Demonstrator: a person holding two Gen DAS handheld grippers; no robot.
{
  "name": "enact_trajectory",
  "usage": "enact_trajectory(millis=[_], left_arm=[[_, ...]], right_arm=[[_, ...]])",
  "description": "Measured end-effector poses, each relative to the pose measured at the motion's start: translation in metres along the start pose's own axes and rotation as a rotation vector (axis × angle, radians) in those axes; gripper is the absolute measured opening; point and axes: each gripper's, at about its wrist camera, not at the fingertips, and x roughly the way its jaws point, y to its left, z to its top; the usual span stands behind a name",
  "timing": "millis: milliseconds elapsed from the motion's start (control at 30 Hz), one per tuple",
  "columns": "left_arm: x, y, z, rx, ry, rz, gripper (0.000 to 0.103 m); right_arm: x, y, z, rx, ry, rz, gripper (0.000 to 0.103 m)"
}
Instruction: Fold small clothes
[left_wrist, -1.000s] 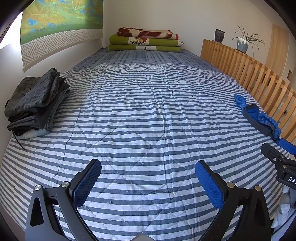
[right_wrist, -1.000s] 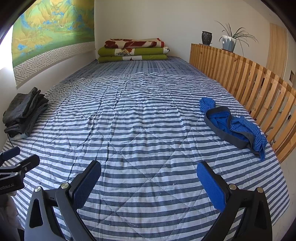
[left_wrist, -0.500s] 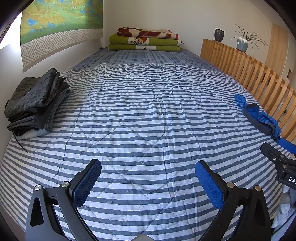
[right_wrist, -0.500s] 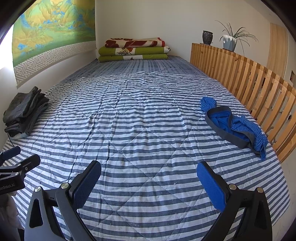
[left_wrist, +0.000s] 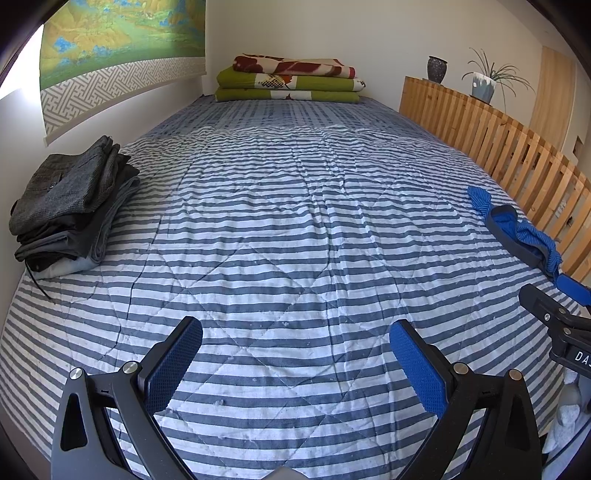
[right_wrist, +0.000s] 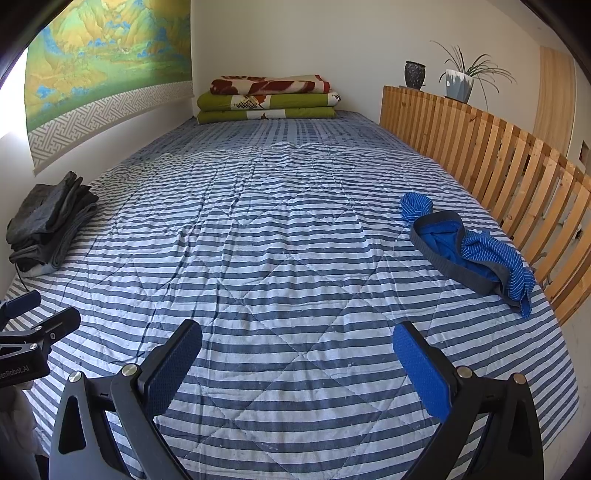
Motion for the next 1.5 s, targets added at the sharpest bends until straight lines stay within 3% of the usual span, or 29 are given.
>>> enact_trajectory(millis=[1167,1500], left_arm=[[0.013,0.0,0.0,-0.002,0.021,-0.003,0.102],[0.027,-0.018,0.0,0.034,0.044,-0.033,0.102]], right_arm=[[0.01,-0.002,0.0,0.014,0.02,-0.008,0.102],[0.024,-0.03,-0.003,0.074,0.026,-0.035,0.102]])
